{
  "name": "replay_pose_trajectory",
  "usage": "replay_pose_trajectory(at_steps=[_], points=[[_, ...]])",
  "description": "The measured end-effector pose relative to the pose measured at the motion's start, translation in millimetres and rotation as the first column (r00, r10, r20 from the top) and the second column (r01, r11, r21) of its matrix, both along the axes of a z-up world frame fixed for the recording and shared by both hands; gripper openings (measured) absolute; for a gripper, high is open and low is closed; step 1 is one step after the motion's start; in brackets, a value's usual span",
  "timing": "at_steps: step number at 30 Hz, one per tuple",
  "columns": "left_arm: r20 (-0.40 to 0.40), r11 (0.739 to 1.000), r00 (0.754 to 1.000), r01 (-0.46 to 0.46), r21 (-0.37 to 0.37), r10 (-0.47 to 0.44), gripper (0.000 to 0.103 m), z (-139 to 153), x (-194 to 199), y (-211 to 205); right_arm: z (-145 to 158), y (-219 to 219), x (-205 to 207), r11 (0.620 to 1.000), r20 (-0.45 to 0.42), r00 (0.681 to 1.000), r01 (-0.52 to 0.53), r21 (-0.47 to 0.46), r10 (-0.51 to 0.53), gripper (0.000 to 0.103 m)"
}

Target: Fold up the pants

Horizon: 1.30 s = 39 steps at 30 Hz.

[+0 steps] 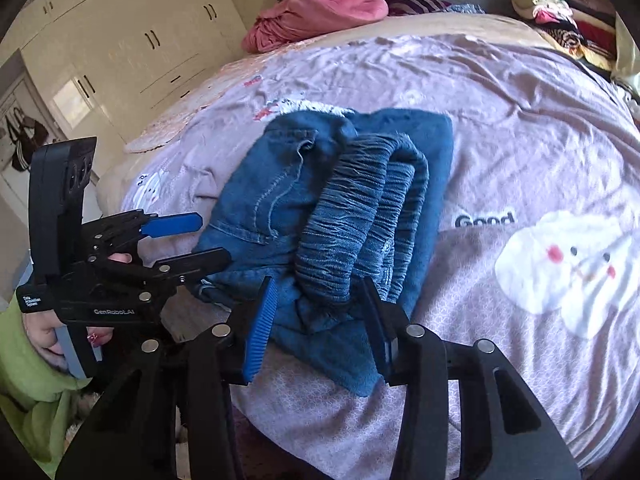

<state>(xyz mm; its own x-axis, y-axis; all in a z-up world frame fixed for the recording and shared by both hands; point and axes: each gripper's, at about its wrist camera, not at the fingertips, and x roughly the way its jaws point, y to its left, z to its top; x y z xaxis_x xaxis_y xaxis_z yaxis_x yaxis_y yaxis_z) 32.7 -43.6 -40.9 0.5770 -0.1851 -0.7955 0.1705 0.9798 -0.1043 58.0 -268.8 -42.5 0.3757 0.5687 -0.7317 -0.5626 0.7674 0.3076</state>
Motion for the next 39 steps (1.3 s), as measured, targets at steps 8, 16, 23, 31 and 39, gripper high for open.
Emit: replay_pose_trajectory(at_steps=[8, 16, 23, 31, 39], points=[[-0.013, 1.000, 1.000, -0.006, -0.024, 0.006, 0.072, -6.2, 0.8, 3.3, -2.6, -2.3, -0.6, 1.000, -0.011, 1.000, 0.013, 0.014, -0.013, 0.042], [0.046, 0.998, 0.999, 0.004, -0.066, -0.001, 0.072, 16.6, -16.2, 13.7, 43.8, -15.0, 1.9, 0.995, 0.063, 0.997, 0.028, 0.091, -0.033, 0.048], [0.111, 0.992, 0.988, 0.111, -0.060, -0.103, 0.065, 31.4, -25.4, -9.1, 74.7, 37.0, 62.0, 0.995, 0.107, 0.989, -0.101, 0.011, 0.100, 0.054], [0.047, 0.980, 0.979, 0.200, -0.013, -0.199, 0.044, 3.3, -20.2, -30.2, 54.5, 113.3, 123.9, 0.971, -0.034, 0.975, -0.224, -0.086, 0.222, 0.052], [0.048, 0.977, 0.976, 0.213, 0.013, -0.214, 0.044, -5.1, -23.6, -33.0, 24.5, 134.2, 146.3, 0.965, -0.197, 0.958, -0.235, -0.116, 0.209, 0.033]])
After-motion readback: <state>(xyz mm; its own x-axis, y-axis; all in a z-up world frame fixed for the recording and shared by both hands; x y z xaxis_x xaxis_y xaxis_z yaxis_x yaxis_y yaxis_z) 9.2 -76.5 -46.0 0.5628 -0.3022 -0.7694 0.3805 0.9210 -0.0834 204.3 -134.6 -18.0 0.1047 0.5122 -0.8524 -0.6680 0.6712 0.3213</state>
